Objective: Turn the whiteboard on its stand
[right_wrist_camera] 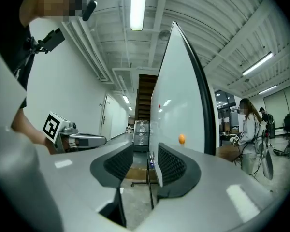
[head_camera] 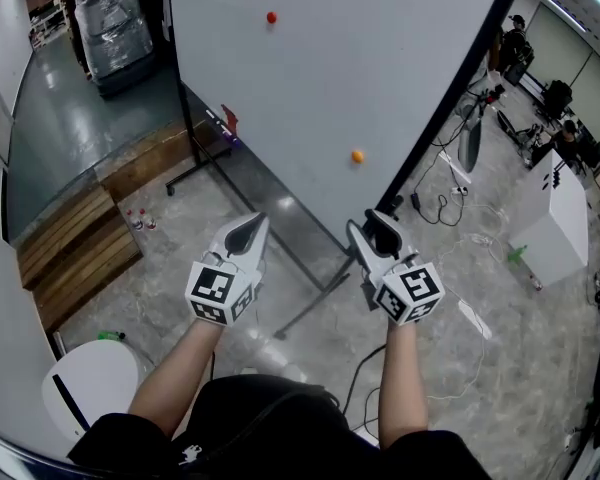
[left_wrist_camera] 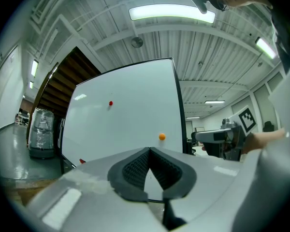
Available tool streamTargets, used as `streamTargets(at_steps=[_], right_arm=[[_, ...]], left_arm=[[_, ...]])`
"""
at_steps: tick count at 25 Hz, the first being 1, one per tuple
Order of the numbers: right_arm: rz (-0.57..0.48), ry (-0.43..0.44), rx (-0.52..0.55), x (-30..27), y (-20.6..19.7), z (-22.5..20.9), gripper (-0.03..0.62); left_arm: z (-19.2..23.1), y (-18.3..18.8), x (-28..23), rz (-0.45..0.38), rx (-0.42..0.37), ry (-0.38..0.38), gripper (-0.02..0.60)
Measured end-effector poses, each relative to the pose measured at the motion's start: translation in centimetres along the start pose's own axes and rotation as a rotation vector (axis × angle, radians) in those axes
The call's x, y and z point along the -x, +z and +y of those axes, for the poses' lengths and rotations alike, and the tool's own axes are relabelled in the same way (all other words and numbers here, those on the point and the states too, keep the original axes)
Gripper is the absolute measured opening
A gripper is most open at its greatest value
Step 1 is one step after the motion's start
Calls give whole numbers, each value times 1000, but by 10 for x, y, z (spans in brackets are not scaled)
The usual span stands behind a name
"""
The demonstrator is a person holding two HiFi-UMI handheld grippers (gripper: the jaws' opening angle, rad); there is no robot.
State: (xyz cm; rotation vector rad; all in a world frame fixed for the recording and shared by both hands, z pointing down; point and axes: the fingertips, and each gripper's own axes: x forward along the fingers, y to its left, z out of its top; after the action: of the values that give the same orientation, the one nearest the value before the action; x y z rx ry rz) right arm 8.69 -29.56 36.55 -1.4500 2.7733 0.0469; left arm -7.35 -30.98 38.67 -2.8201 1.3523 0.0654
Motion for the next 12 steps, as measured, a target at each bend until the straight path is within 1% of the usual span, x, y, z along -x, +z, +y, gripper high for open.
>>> streamTargets(at_steps=[3, 5, 6, 12], right_arm=[[-3, 20, -24, -5, -8, 21, 139], [-15, 15, -44, -8, -10, 29, 75], [-19, 16, -55, -9, -11, 33, 60], [-43, 34, -98, -9, -13, 55, 26]], left_arm=[[-1, 0, 5, -2, 2, 4, 3], [0, -1, 8, -3, 5, 10, 3], [1, -1, 9, -4, 7, 14, 3], [2, 1, 18, -7, 3, 30, 3]])
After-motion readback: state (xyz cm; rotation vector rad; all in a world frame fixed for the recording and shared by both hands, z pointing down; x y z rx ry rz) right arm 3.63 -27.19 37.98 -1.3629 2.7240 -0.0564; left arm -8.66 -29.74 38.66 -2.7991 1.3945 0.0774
